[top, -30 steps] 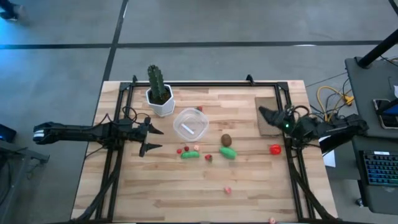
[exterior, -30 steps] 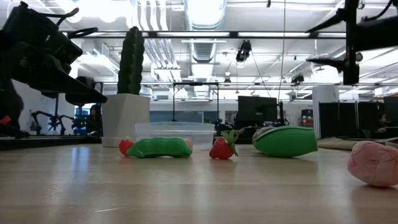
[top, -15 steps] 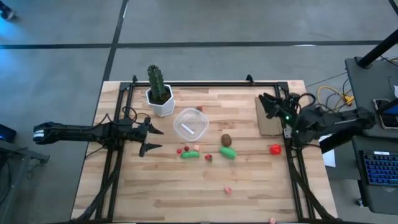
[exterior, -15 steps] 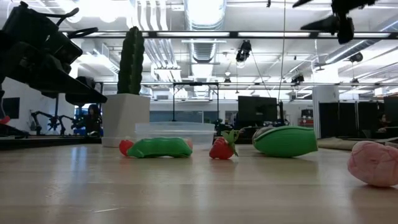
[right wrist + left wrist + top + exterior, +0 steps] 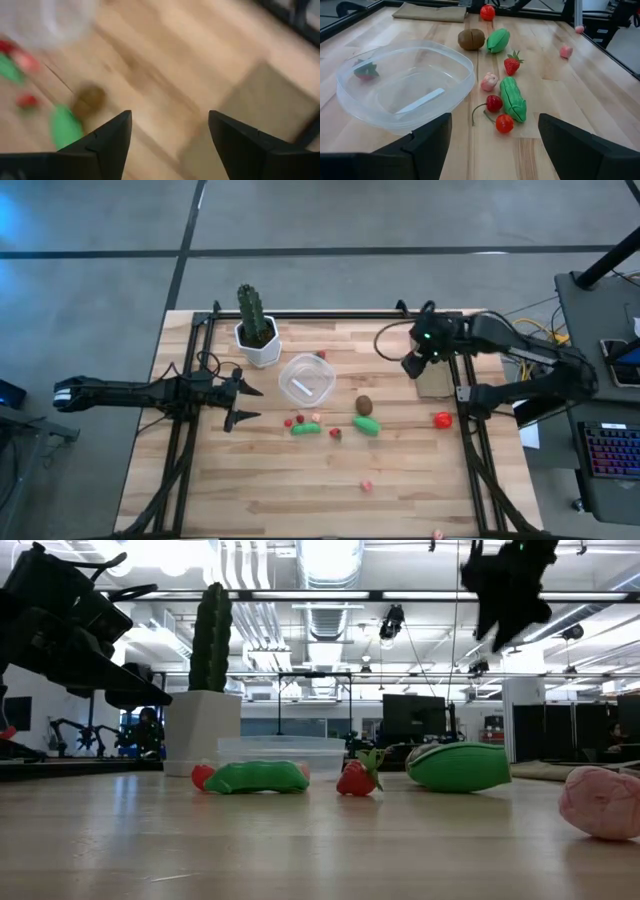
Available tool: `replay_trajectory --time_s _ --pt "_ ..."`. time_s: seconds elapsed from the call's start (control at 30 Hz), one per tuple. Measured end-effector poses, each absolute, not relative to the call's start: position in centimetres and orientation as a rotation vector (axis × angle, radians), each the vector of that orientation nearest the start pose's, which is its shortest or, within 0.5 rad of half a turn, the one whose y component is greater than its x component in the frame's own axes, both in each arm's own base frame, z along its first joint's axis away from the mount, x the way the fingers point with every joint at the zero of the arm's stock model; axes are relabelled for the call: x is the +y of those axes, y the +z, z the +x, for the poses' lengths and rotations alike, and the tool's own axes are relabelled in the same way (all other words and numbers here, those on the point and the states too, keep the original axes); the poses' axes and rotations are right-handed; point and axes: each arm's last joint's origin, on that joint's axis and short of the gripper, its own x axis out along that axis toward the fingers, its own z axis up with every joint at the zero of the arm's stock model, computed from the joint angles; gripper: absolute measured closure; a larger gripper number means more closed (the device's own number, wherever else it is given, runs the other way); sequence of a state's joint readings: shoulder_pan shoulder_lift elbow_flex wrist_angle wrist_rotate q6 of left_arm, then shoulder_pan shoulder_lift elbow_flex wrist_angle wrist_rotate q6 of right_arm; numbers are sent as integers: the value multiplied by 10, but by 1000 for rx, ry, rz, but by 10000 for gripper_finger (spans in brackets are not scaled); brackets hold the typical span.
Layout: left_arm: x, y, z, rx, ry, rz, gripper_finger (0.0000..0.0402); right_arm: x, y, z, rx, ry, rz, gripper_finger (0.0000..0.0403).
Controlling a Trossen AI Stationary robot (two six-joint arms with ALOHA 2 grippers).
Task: Pick and placing Produce into tupperware
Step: Put the tomato into the transparent bin
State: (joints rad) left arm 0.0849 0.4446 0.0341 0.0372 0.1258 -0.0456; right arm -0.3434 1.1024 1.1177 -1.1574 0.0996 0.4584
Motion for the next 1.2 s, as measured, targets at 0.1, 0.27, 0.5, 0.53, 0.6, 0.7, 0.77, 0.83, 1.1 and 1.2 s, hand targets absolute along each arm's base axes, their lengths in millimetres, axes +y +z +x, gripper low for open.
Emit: replay_trajectory --time_s 0.1,0.27,0.5,0.53,0.6,0.7,0.77,0.83,1.1,1.2 --pt "7 139 120 372 -32 -84 118 -65 304 174 1218 -612 538 145" --pt "7 139 120 372 -32 -85 118 -41 286 154 1519 -615 497 144" --pt "7 139 120 373 -32 -84 118 1 274 126 1540 -624 511 140" --pt "7 139 120 372 -32 -84 118 5 272 123 1540 -630 517 140" --pt "7 139 120 372 -32 -84 118 13 268 119 1542 -629 514 139" --pt "7 139 120 372 -32 -84 118 21 259 118 1579 -606 499 132" --pt "7 139 120 372 -32 -84 118 26 250 121 1613 -562 485 123" --pt "7 139 120 373 -32 -85 118 30 239 124 1659 -534 460 114" --pt "7 139 120 373 -32 -84 118 40 220 148 1777 -597 428 81" --pt "7 139 120 372 -32 -84 118 44 211 157 1863 -660 508 81"
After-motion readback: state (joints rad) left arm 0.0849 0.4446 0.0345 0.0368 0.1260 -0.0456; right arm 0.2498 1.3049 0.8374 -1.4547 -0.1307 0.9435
